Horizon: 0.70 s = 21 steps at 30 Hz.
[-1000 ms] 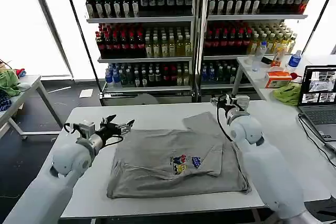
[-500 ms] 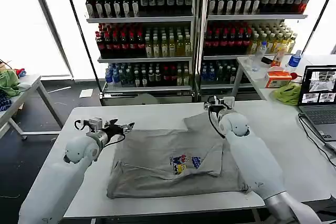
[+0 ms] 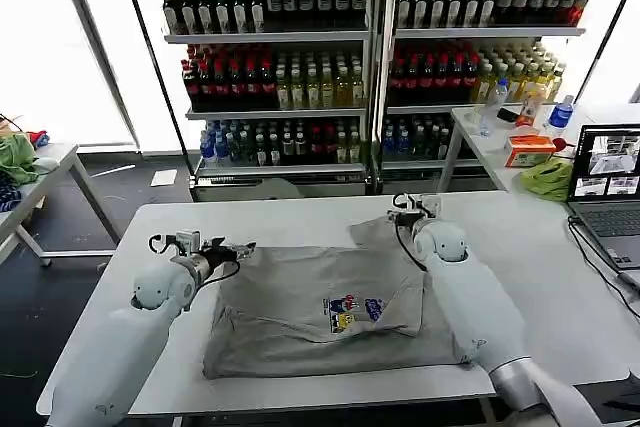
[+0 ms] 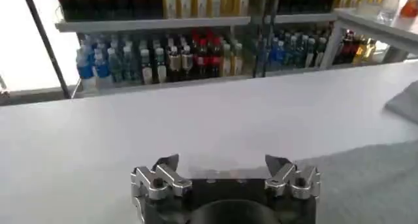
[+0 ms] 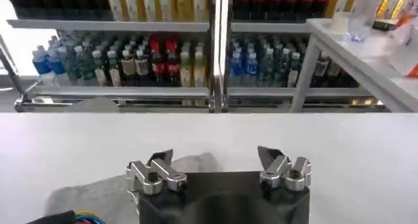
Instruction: Fold and organize the clothes.
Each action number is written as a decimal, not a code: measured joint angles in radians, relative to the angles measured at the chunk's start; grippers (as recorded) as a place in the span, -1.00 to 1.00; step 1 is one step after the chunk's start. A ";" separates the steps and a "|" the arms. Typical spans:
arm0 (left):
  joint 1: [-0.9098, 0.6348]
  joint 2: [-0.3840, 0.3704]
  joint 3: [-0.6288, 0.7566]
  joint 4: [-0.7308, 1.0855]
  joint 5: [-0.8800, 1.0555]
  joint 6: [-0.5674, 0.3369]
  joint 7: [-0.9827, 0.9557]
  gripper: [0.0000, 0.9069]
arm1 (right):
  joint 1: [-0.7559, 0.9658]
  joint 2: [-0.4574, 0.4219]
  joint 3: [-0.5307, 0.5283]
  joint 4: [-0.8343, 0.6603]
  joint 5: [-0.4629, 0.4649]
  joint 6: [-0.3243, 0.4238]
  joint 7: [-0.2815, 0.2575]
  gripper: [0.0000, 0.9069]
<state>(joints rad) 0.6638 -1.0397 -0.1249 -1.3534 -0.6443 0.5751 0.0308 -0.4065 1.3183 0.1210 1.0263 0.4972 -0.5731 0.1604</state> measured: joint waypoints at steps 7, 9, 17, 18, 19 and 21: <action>0.005 -0.006 0.000 0.016 0.005 0.000 0.002 1.00 | 0.011 0.016 0.001 -0.030 -0.009 0.002 -0.010 1.00; 0.006 -0.006 0.000 0.019 0.005 0.000 0.002 1.00 | 0.013 0.020 0.001 -0.036 -0.011 0.003 -0.012 1.00; 0.010 -0.007 -0.001 0.025 0.011 -0.001 0.002 0.98 | 0.008 0.036 0.011 -0.054 -0.014 0.005 -0.020 1.00; 0.011 -0.007 -0.001 0.024 0.013 -0.001 0.001 0.91 | 0.005 0.038 0.013 -0.055 -0.014 0.005 -0.020 1.00; 0.013 -0.007 -0.001 0.023 0.014 -0.001 0.001 0.82 | 0.003 0.039 0.015 -0.055 -0.015 0.006 -0.020 1.00; 0.017 -0.007 0.000 0.019 0.020 -0.001 0.001 0.40 | -0.002 0.042 0.019 -0.055 -0.016 0.006 -0.022 0.87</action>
<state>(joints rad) 0.6812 -1.0468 -0.1250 -1.3344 -0.6244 0.5739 0.0317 -0.4086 1.3600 0.1399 0.9714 0.4810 -0.5669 0.1384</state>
